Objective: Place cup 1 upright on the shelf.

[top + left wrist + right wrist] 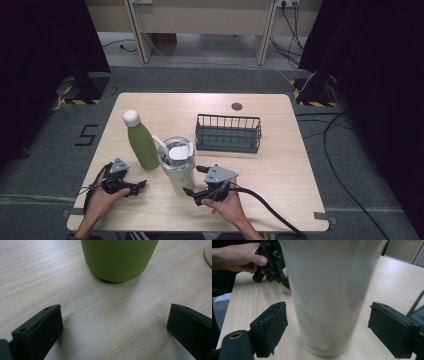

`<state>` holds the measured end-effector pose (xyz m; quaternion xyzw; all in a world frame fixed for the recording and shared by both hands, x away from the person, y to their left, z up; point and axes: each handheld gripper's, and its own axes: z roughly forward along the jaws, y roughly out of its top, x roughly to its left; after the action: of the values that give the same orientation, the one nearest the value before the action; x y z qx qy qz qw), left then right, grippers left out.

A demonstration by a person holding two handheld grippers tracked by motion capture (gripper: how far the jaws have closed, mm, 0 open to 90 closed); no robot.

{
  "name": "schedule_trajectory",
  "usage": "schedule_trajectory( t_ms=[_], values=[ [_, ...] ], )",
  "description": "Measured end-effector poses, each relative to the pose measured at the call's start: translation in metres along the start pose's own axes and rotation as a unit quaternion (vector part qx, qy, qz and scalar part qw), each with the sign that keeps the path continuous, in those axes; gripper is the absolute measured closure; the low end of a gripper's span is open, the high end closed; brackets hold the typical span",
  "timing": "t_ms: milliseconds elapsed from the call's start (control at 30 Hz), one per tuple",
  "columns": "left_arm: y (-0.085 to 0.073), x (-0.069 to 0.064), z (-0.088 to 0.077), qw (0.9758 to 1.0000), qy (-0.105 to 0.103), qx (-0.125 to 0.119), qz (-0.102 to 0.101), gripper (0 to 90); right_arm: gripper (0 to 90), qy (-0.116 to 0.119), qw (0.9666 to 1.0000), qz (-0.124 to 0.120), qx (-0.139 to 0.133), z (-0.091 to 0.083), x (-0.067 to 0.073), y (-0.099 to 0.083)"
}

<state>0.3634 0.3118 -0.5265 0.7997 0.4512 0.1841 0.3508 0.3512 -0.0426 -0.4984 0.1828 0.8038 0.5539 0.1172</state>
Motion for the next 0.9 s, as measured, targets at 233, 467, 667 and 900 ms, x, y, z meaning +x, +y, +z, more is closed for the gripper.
schedule_trajectory(
  t_ms=[233, 467, 667, 900],
  values=[
    [0.000, 0.000, 0.000, 1.0000, 0.000, 0.000, 0.000, 0.0, 14.6, -0.001, 0.9999, 0.002, -0.012, 0.014, -0.001, 0.002],
    [0.000, 0.000, 0.000, 1.0000, 0.000, 0.000, 0.000, 0.0, 11.1, 0.000, 0.9998, 0.002, -0.022, 0.026, -0.002, 0.001],
    [0.000, 0.000, 0.000, 1.0000, 0.000, 0.000, 0.000, 0.0, 9.6, -0.001, 0.9996, -0.002, -0.029, 0.032, -0.002, 0.000],
    [0.000, 0.000, 0.000, 1.0000, 0.000, 0.000, 0.000, 0.0, 8.9, 0.003, 0.9991, 0.005, -0.043, 0.039, -0.003, -0.002]
  ],
)
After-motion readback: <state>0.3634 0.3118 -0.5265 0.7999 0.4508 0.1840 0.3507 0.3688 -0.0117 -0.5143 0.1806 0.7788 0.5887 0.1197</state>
